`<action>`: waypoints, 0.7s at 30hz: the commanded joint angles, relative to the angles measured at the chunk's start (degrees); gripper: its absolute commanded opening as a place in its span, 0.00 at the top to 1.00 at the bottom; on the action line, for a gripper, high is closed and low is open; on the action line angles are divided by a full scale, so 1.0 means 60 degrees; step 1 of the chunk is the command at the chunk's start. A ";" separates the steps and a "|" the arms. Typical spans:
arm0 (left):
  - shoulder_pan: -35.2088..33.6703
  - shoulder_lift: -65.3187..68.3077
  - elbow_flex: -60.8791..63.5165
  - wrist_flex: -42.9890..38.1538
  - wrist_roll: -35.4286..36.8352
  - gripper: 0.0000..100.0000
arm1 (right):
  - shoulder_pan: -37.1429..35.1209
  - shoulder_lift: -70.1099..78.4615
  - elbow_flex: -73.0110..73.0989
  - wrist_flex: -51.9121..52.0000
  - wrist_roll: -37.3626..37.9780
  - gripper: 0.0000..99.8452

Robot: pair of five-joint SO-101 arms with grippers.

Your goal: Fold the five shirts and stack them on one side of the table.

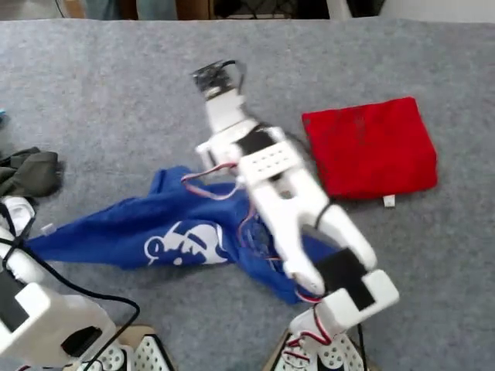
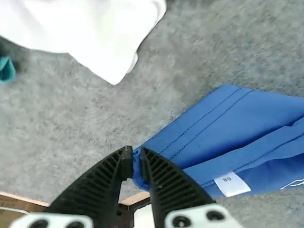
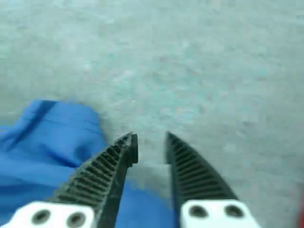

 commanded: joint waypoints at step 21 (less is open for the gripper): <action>0.0066 0.1802 -0.1033 -0.1392 0.1509 0.97 | 0.1055 0.2308 -0.3934 0.3985 0.0205 0.98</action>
